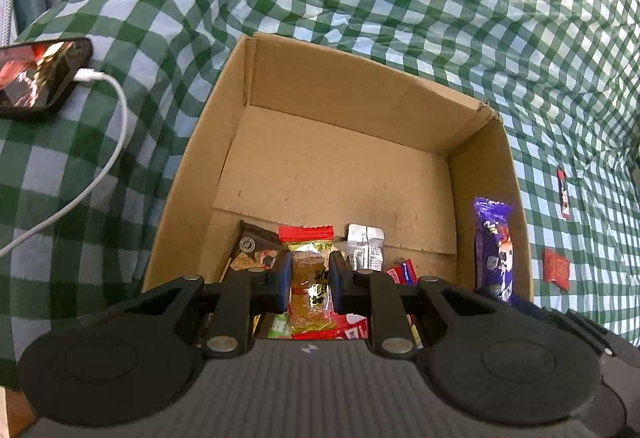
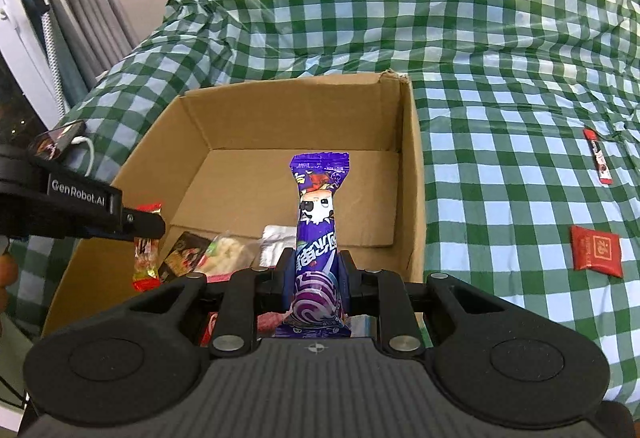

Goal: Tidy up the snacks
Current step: 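Open both tools to drop the candy and lollipop pack into the box, then move both tools away from the box toward the red packet and coffee stick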

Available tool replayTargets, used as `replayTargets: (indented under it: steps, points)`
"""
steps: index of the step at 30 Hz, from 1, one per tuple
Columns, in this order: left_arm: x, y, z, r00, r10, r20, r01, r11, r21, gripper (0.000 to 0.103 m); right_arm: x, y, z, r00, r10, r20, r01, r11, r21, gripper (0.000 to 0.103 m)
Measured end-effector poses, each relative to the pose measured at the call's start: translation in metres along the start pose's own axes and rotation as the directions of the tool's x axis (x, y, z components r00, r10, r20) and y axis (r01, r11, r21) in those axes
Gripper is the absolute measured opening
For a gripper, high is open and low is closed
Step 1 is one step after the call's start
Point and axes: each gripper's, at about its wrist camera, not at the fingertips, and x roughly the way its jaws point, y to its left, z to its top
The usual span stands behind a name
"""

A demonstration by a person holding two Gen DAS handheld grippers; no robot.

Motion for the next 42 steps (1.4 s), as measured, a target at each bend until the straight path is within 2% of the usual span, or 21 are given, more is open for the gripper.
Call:
replayTargets:
  steps: [5,6,7,8,9,10,12,14,18,22,25,31,42]
  points:
    - [0.014,-0.001,0.007,1.0,0.028,-0.002,-0.028,1.0,0.013,0.022,0.009,-0.003,0.004,1.0,-0.013,0.0,0.013,1.0,0.002,0.024]
    - [0.016,-0.001,0.008,0.999,0.035,0.0,-0.035,0.999,0.021,0.025,0.01,-0.003,0.005,1.0,-0.013,0.003,0.013,1.0,0.006,0.024]
    - [0.017,-0.001,0.008,0.999,0.04,0.001,-0.04,0.999,0.026,0.045,0.011,-0.003,0.007,1.0,-0.015,0.008,0.015,1.0,0.013,0.028]
    - [0.016,0.001,0.008,0.999,0.038,-0.001,-0.038,0.999,0.025,0.063,0.01,-0.004,0.01,1.0,-0.014,0.013,0.014,1.0,0.024,0.045]
    - [0.014,0.003,0.007,0.999,0.042,0.0,-0.042,0.999,0.015,0.098,0.009,-0.004,0.012,1.0,-0.017,0.017,0.016,0.999,0.037,0.056]
    - [0.01,0.006,0.005,0.999,0.046,0.015,-0.046,0.999,-0.006,0.103,0.008,-0.004,0.013,0.999,-0.027,0.025,0.025,0.998,0.053,0.072]
    - [-0.001,0.01,-0.004,0.998,0.036,0.059,-0.035,0.999,-0.022,0.103,0.002,-0.002,0.016,0.999,-0.032,0.037,0.029,0.997,0.069,0.08]
    - [-0.007,0.011,-0.013,0.998,0.046,0.04,-0.046,0.999,0.005,0.103,-0.005,0.0,0.012,1.0,-0.022,0.018,0.021,0.997,0.07,0.089]
    - [-0.026,0.017,-0.042,0.998,0.067,0.016,-0.068,0.998,0.011,0.103,-0.029,0.007,-0.005,1.0,-0.021,0.012,0.02,1.0,0.019,0.091]
    - [-0.051,0.018,-0.075,0.995,0.099,0.019,-0.099,0.995,-0.011,0.103,-0.062,0.017,-0.024,0.998,-0.044,0.053,0.046,0.998,-0.04,0.095]
    - [-0.066,0.012,-0.095,0.993,0.112,0.04,-0.112,0.994,0.018,0.103,-0.083,0.023,-0.034,0.996,-0.046,0.081,0.052,0.995,-0.08,0.096]
    - [-0.092,0.008,-0.116,0.987,0.13,0.096,-0.135,0.99,0.05,0.103,-0.117,0.035,-0.052,0.99,-0.035,0.133,0.052,0.991,-0.127,0.097]
    - [-0.132,0.005,-0.141,0.98,0.119,0.162,-0.127,0.991,0.04,0.103,-0.155,0.041,-0.067,0.983,-0.022,0.18,0.041,0.994,-0.102,0.098]
